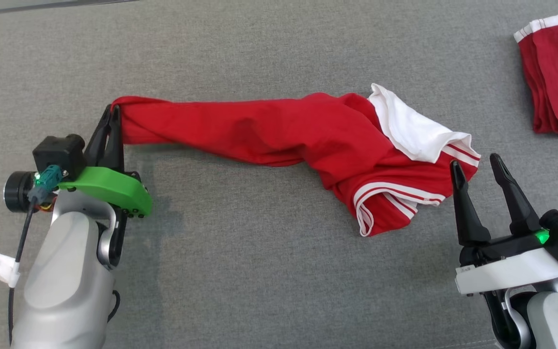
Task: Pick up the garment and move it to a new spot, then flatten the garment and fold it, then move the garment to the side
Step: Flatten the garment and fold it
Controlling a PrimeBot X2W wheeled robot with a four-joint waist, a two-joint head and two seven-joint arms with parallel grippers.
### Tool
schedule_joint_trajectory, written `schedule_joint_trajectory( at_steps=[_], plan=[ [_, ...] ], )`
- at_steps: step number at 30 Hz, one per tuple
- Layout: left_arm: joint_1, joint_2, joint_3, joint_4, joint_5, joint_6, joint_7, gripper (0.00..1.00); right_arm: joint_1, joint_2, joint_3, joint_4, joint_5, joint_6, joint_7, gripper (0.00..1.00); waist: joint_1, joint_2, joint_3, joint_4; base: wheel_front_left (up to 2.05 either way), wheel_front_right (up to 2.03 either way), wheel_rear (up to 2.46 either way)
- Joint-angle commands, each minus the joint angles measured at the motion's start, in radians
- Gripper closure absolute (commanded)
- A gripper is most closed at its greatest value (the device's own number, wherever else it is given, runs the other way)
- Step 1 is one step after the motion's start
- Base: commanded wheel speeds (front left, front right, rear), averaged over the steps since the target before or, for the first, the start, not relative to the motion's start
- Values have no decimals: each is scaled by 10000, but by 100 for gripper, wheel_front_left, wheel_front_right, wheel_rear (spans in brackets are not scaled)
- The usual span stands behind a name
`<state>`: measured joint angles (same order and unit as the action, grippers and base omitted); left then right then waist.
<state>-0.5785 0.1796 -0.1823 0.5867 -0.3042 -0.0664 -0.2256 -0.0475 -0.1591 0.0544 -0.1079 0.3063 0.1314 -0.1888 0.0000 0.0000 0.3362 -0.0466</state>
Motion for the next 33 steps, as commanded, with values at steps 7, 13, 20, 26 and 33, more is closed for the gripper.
schedule_joint_trajectory(
  at_steps=[7, 13, 20, 26, 33],
  plan=[
    [577, 357, 48, -2256, 16, 273, 261, 100, 153, 13, -97, -94, 80, -15, 104, 0, 0, 0, -405, 354, 0, 0, 0],
    [1571, 697, 183, -4520, 58, 713, 981, 100, 253, 48, -199, -122, 60, -15, 140, 0, 0, 0, -672, 440, 0, 0, 0],
    [4114, 697, 241, -6484, -296, 1423, 2312, 100, 475, 102, -275, -137, 81, -15, 129, 0, 0, 0, -939, 483, 0, 0, 0],
    [6076, 411, 256, -6997, -887, 1754, 2857, 100, 780, 150, -471, -219, 88, -15, 200, 0, 0, 0, -1146, 834, 0, 0, 0],
    [7262, 333, 406, -6168, -1562, 1833, 3314, 100, 950, 136, -558, -339, 56, -15, 434, 0, 0, 0, -1301, 1145, 0, 0, 0]
  ],
)
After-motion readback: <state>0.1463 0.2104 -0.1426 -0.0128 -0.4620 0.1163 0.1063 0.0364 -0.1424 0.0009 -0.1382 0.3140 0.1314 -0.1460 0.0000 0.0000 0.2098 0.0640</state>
